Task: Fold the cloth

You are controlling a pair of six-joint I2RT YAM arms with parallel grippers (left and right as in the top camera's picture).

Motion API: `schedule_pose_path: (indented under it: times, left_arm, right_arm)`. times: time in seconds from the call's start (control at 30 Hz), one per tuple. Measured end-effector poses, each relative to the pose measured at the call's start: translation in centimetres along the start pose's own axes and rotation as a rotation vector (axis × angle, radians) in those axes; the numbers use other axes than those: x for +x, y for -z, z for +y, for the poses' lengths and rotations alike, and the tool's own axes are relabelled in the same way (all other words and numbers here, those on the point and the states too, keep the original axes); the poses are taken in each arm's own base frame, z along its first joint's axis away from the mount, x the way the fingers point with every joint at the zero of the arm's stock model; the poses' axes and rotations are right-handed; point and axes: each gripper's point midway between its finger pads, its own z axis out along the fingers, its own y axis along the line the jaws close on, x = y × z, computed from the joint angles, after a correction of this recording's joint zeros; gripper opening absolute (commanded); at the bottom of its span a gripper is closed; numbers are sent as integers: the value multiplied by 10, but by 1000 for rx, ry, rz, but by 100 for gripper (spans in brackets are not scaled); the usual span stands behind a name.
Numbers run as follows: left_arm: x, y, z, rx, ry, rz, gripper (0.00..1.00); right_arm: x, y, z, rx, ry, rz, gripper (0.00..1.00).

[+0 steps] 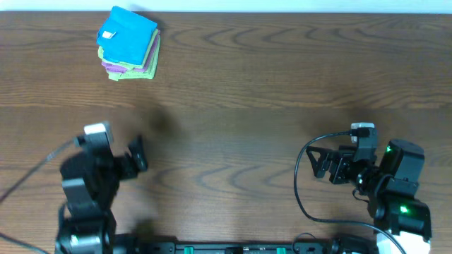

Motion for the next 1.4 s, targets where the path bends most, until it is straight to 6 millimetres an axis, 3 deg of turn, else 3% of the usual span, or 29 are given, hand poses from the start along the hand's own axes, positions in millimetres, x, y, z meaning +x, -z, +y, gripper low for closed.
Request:
schedule_pose_path:
  times: [0.13, 0.33, 0.93, 1.4]
  left_arm:
    - [38, 0, 3, 11, -47, -3, 95]
    - [72, 2, 6, 14, -96, 11, 95]
    - [115, 7, 21, -46, -221, 112, 95]
    - [120, 1, 20, -43, -255, 118, 96]
  right_arm:
    - [0, 0, 0, 0, 0, 1, 99]
    - [0, 0, 0, 0, 0, 0, 99]
    - [0, 0, 0, 0, -1, 1, 99]
    - [0, 0, 0, 0, -1, 1, 99]
